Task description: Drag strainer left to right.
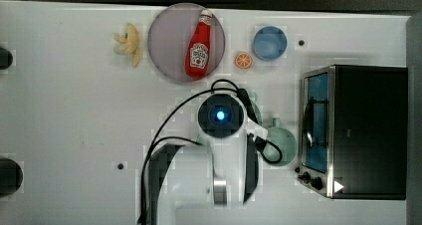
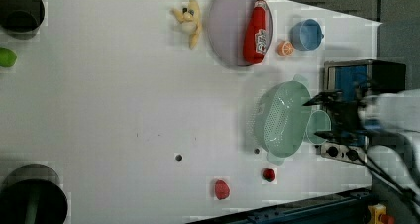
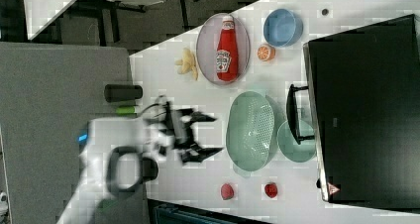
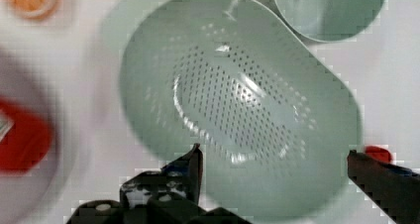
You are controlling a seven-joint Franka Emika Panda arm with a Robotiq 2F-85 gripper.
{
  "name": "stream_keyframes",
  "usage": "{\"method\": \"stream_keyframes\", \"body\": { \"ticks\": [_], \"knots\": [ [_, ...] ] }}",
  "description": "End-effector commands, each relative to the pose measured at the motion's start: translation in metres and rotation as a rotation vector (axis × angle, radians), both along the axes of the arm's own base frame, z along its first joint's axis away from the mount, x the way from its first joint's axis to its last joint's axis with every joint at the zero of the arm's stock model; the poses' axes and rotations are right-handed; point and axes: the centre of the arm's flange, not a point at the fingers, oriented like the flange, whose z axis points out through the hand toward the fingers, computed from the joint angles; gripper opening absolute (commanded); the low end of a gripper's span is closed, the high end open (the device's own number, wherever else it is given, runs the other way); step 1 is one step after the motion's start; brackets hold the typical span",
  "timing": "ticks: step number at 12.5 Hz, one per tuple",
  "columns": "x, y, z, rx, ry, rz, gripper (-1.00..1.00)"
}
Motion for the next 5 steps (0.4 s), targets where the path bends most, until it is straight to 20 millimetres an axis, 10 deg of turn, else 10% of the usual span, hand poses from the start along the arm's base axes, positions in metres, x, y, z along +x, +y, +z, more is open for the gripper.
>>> {"method": "stream_keyframes", "body": {
  "ticks": [1,5],
  "knots": [
    [-0.022,-0.004,0.114,0.082,-0.088,0.243,1.00],
    [-0.051,-0.005,0.223,0.090,-0.066,0.344,1.00]
  ]
}}
